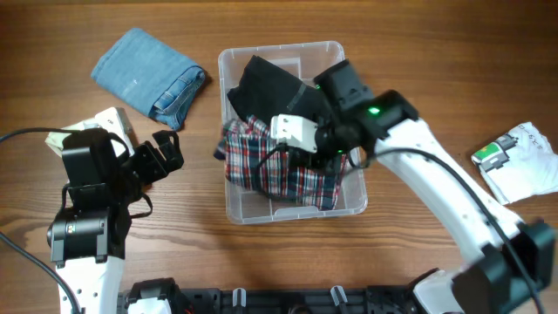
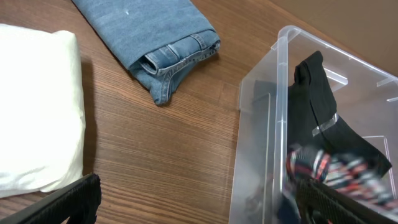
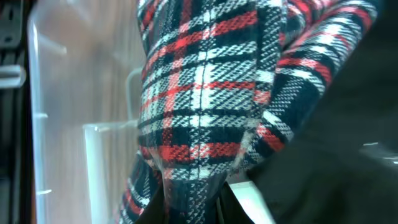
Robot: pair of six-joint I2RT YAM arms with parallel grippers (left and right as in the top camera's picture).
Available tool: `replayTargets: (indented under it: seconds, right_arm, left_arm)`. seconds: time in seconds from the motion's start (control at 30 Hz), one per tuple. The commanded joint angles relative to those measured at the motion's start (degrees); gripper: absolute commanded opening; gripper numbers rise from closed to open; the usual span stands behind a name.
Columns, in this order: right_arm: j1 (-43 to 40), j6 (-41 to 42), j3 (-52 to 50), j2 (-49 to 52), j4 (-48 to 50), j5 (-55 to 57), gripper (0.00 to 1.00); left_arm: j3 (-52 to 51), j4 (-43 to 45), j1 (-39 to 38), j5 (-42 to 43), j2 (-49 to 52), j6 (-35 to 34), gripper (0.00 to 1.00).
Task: Pack container
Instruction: 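Grasp the plaid shirt with the right gripper and drop it in the container, then carry the white printed t-shirt with the right gripper into the container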
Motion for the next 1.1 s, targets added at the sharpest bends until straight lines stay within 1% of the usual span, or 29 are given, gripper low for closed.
replayTargets:
  seconds: [0.0,0.07,0.1,0.17,0.2,0.23,0.37,0.4,0.47,0.53,0.57,0.63,0.67,0.73,0.8,0.9,0.97,1.07]
  right_arm:
    - [0.57,-3.08,0.28,3.82,-1.88,-0.39,0.04]
    - [0.5,-2.34,0.28,5.64,0.15,6.03,0.07]
    - [0.5,1.79,0.28,5.73,3.58,10.69,1.0]
    - [0.5,13.97,0.31,5.55,11.39,23.63,1.0]
    - [0.52,22.73,0.39,5.16,15.39,33.99,1.0]
    - [0.57,24.2,0.48,4.57,16.28,37.18,1.0]
    - [0.57,24.65,0.57,-2.21,17.66,37.38,1.0]
    - [0.28,27.02,0.57,-5.14,18.75,37.64,1.0]
    - [-1.95,36.3,0.57,-11.72,20.65,37.86,1.0]
    - [-6.88,51.21,0.57,-16.96,20.02,38.93,1.0]
    - [-12.39,61.13,0.57,-20.13,17.59,38.86,1.0]
    - [-22.14,71.19,0.55,-23.28,12.35,37.99,1.0]
    - [-29.16,74.1,0.31,-24.28,9.66,36.13,1.0]
    - [-42.34,74.25,-0.76,-24.37,6.78,30.29,1.0]
    - [-56.89,73.24,-4.9,-22.93,7.17,24.22,1.0]
    - [-71.41,70.51,-10.93,-18.08,11.85,16.31,1.0]
    - [-78.6,70.44,-12.87,-12.39,13.9,12.2,1.0]
    - [-83.8,68.76,-12.94,-3.45,15.56,10.82,1.0]
  left_arm:
    - [1.22,-0.02,0.33,0.63,-0.04,1.11,1.0]
    - [1.22,-0.02,0.33,0.63,-0.04,1.11,1.0]
    - [1.22,-0.02,0.33,0.63,-0.04,1.11,1.0]
    - [1.22,-0.02,0.33,0.66,-0.04,1.11,1.0]
    - [1.22,-0.02,0.33,0.63,-0.04,1.11,1.0]
    - [1.22,-0.02,0.33,0.66,-0.04,1.11,1.0]
    - [1.22,-0.02,0.33,0.66,-0.04,1.11,1.0]
    - [1.22,-0.02,0.33,0.66,-0.04,1.11,1.0]
    - [1.22,-0.02,0.33,0.66,-0.04,1.11,1.0]
    - [1.22,-0.02,0.33,0.66,-0.04,1.11,1.0]
    - [1.22,-0.02,0.33,0.66,-0.04,1.11,1.0]
    - [1.22,-0.02,0.33,0.66,-0.04,1.11,1.0]
    - [1.22,-0.02,0.33,0.66,-0.04,1.11,1.0]
    - [1.22,-0.02,0.33,0.66,-0.04,1.11,1.0]
    - [1.22,-0.02,0.33,0.66,-0.04,1.11,1.0]
    - [1.22,-0.02,0.33,0.66,-0.04,1.11,1.0]
    - [1.22,-0.02,0.33,0.66,-0.04,1.11,1.0]
    - [1.22,-0.04,0.33,0.66,-0.04,1.11,1.0]
